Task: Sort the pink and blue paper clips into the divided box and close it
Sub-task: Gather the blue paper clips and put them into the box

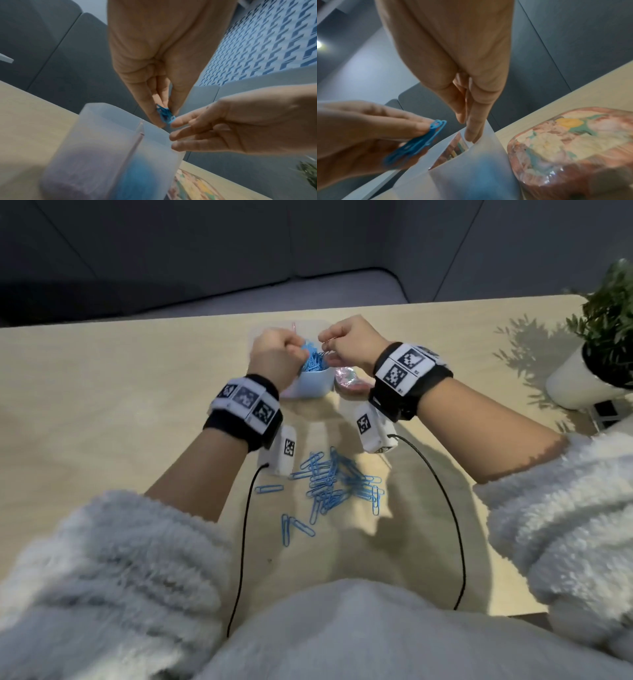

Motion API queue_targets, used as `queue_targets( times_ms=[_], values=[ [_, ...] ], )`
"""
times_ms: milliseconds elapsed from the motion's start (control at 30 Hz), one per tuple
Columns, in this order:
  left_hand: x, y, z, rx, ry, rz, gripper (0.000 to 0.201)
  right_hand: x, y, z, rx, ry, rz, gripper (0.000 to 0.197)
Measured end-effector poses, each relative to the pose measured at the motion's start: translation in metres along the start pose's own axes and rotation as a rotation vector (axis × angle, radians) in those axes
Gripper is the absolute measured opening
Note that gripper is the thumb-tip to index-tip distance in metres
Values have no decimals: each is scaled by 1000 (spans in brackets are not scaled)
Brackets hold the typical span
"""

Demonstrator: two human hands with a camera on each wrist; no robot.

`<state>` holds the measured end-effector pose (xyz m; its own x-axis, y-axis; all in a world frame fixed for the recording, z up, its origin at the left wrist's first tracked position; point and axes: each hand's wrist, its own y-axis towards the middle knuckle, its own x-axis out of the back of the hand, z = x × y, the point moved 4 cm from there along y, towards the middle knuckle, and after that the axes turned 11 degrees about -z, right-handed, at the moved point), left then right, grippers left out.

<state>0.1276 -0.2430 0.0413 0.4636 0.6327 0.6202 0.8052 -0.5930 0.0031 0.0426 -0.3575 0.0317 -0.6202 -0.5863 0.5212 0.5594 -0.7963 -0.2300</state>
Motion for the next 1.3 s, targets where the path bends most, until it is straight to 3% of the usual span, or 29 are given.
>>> queue_targets(
  times_ms=[133,200,367,467,533,633,700,767,833,933,1067,1167,1300],
  values=[
    [-18,17,-14,6,95,2,7,22,-29,-6,-12,241,-111,29],
    [-25,19,-16,-18,179,36,13,29,-46,-16,-13,285,-99,29],
    [-14,-13,-18,-196,137,77,20,43,-81,-68,80,33,31,26],
    [-12,-57,4,-312,245,243,18,46,-110,-106,165,-249,164,27],
    [-13,-85,29,-340,328,357,33,41,-133,-134,153,-373,298,39],
    [-18,-115,62,-330,472,448,77,28,-158,-163,211,-506,383,78],
    [-23,-132,72,-334,557,470,105,20,-164,-166,243,-517,348,83],
    [-30,-143,77,-367,615,459,114,11,-164,-161,264,-488,273,78],
    [-36,-151,80,-400,669,453,109,0,-162,-150,290,-492,205,75],
    [-41,-156,78,-396,613,471,92,-14,-156,-135,352,-563,149,86],
    [-39,-155,78,-390,488,539,66,-25,-148,-124,437,-665,171,87],
    [-37,-151,75,-374,409,509,54,-34,-147,-117,494,-680,209,67],
    [-39,-148,67,-378,372,469,31,-42,-150,-111,456,-624,189,34]
  ],
)
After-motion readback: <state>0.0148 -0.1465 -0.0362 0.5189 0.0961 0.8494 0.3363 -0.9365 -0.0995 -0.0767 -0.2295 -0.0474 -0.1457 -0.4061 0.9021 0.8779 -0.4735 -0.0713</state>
